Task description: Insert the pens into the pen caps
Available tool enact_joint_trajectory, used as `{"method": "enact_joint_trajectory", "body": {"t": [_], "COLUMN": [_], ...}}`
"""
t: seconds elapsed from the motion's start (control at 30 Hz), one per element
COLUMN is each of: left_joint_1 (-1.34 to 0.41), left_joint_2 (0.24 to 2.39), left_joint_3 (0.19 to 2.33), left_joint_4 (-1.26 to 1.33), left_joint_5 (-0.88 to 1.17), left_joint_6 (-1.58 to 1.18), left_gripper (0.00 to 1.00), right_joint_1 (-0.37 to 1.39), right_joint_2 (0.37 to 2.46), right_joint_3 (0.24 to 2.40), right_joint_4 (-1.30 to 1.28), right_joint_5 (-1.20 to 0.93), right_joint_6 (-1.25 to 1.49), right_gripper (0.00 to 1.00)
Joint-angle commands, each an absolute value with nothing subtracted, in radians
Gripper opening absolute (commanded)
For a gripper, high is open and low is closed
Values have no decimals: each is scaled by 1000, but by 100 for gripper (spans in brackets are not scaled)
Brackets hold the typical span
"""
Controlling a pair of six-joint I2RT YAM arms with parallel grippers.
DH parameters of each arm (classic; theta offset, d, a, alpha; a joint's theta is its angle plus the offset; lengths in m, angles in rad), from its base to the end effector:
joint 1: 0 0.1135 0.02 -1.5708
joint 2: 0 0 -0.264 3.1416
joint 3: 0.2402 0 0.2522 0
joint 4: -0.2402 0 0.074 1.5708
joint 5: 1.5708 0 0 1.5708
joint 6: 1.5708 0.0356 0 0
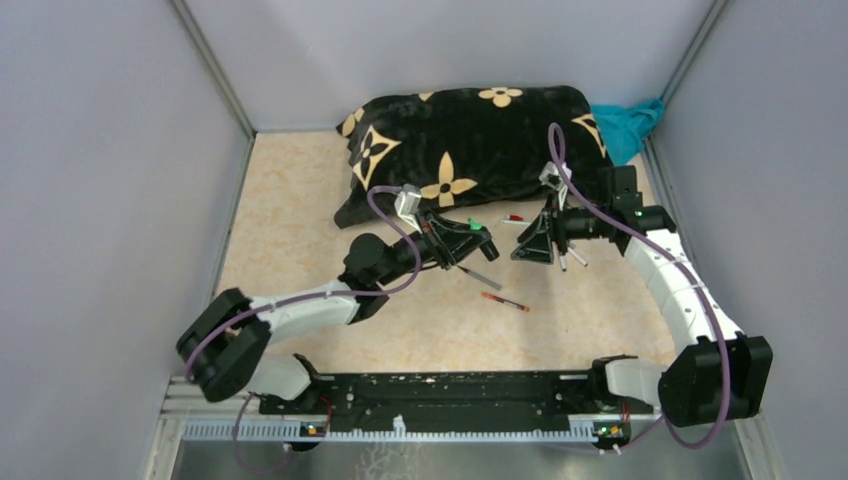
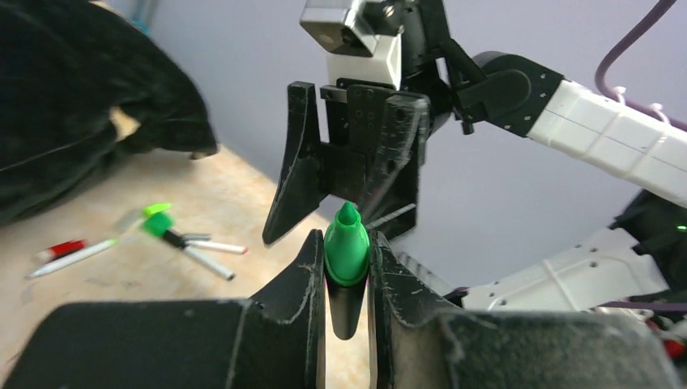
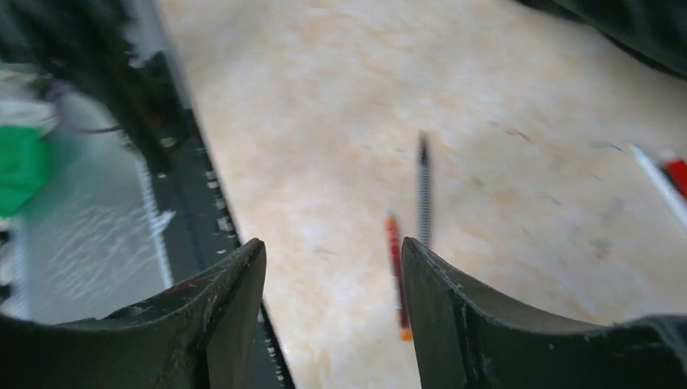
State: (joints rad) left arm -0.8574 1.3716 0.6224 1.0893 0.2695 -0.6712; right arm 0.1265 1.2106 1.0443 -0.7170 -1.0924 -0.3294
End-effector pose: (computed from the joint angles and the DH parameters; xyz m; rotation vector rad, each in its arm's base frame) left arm 0.1827 -0.2256 0.2855 0.3876 1.3350 -1.4702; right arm 0.2300 0.0611 0.3093 -0.9188 1.9406 1.1928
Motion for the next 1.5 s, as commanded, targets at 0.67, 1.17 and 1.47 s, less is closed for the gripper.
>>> {"method": "enact_joint_trajectory", "body": {"t": [0.67, 1.17, 1.47], "left_joint_1": [-851, -851, -851], "left_joint_2": [1126, 1175, 1189], "left_joint_3": [512, 544, 556], "left_joint_4": [679, 685, 686], "left_joint_5": [52, 68, 74], "left_joint_6": [-519, -500, -499], "left_gripper": [0, 0, 0], "right_joint_1": [99, 90, 83], "right_joint_2": [1620, 1748, 1772], "right_joint_3": [1016, 1097, 1095], "right_joint_4": [-251, -221, -212], "right_joint_5": [33, 3, -28], "right_joint_6": [-108, -73, -66], "right_gripper": [60, 50, 45]}}
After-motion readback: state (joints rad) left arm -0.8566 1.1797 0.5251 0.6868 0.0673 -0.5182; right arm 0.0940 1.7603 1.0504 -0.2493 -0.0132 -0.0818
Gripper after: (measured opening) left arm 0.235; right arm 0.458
